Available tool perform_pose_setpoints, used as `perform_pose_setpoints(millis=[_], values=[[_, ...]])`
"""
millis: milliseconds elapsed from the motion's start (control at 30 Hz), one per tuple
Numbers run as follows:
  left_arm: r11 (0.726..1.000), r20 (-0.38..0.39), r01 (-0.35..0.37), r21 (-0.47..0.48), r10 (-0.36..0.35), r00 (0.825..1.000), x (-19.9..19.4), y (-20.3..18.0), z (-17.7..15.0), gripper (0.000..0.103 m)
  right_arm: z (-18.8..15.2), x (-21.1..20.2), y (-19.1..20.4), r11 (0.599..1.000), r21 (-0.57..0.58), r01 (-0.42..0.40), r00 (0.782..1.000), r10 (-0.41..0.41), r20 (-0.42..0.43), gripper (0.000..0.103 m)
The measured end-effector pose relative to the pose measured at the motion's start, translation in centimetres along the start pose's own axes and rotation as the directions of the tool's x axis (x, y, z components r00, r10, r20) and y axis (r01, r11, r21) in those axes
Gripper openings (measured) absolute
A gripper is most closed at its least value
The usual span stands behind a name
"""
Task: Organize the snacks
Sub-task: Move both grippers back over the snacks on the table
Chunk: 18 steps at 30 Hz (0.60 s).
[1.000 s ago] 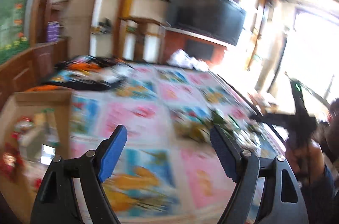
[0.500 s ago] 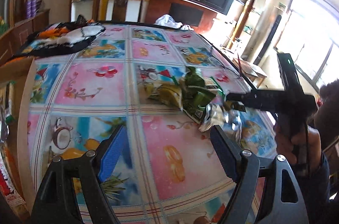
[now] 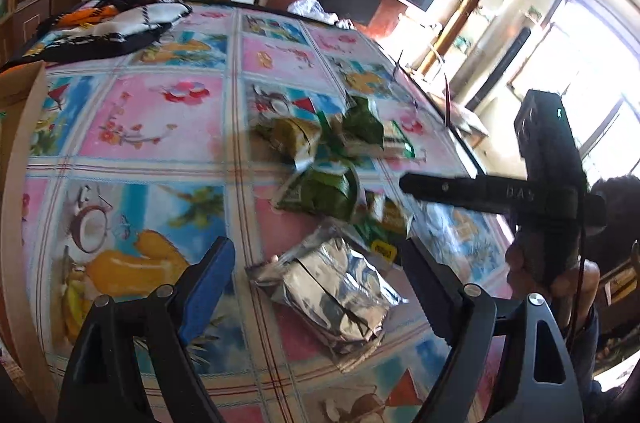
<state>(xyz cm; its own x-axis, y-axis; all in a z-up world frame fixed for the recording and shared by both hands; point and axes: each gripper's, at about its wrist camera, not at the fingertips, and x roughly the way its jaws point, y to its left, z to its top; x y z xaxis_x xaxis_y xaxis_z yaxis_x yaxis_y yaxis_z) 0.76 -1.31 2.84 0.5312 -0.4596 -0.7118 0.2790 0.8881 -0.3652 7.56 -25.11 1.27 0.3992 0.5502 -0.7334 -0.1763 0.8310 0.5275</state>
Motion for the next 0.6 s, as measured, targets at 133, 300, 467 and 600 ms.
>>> perform_pose_setpoints(millis=[133, 300, 467, 600], values=[[0.999, -0.037, -0.015, 0.052, 0.017, 0.999, 0.7, -1.1, -0.4, 0.089, 0.6, 0.0, -0.1, 1.0, 0.014, 0.018, 1.0, -0.018, 0.015, 0.051], [0.985, -0.065, -0.073, 0.159, 0.084, 0.994, 1.8, -3.0, -1.3, 0.094, 0.7, 0.0, 0.2, 1.0, 0.016, 0.006, 1.0, -0.007, 0.016, 0.051], [0.981, -0.093, -0.087, 0.174, 0.104, 0.99, 2.9, -3.4, -1.5, 0.095, 0.5, -0.2, 0.6, 1.0, -0.003, 0.004, 1.0, -0.004, 0.026, 0.051], [0.976, -0.096, -0.102, 0.194, 0.123, 0.988, 3.8, -4.0, -1.3, 0.097, 0.4, -0.1, 0.7, 1.0, 0.0, 0.005, 1.0, -0.005, 0.022, 0.051]])
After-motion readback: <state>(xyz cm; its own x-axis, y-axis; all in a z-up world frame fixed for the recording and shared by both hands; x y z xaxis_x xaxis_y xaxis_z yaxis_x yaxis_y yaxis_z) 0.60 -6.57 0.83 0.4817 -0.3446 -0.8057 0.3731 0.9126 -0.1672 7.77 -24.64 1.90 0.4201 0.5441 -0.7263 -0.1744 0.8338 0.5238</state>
